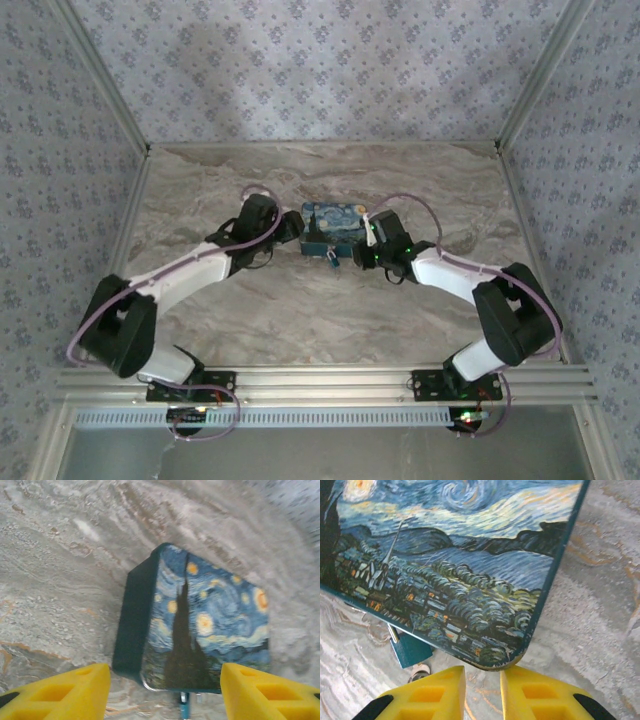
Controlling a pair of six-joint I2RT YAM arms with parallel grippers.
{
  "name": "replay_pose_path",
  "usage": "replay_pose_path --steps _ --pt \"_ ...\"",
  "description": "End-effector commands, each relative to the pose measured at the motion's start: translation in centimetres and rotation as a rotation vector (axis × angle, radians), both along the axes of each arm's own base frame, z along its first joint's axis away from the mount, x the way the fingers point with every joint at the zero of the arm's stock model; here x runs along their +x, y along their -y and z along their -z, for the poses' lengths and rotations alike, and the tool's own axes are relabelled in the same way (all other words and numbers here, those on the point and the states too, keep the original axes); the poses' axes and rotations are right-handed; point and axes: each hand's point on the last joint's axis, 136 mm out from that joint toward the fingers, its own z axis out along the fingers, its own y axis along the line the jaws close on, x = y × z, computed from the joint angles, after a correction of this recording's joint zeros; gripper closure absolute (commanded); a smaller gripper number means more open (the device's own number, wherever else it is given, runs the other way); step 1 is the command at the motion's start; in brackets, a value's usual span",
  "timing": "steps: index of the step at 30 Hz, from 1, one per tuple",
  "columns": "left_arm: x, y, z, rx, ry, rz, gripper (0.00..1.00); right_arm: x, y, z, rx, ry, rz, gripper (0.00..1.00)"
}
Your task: Unlock a padlock with a key
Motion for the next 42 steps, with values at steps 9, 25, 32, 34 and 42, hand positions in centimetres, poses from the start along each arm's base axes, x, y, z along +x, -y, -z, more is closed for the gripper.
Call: replay_pose_path --steps 9,25,32,34,42 --pt "1.8 1.2 3.7 0.091 -0.105 0.045 0.41 1.9 1.1 -1.1 -0.006 0.013 0.045 0.74" --pt "1.4 1.9 4.8 0.026 -0.119 0.066 0.43 -3.5 -1.9 0.9 -0.070 0.040 -0.103 0.52" --pt "1.3 2.1 5.9 0.032 -0.140 0.071 0.43 -3.1 -3.6 2.5 -0.120 0.045 -0.120 0.51" --pt "1.4 2.1 5.9 0.035 -0.142 0.072 0.43 -2.8 -3.9 2.7 -0.134 0.049 -0.119 0.51" --pt "1.4 2.0 6.1 0.038 -0.144 0.072 0.43 -1.6 -4.6 3.8 -0.206 0.058 -0.095 0.52"
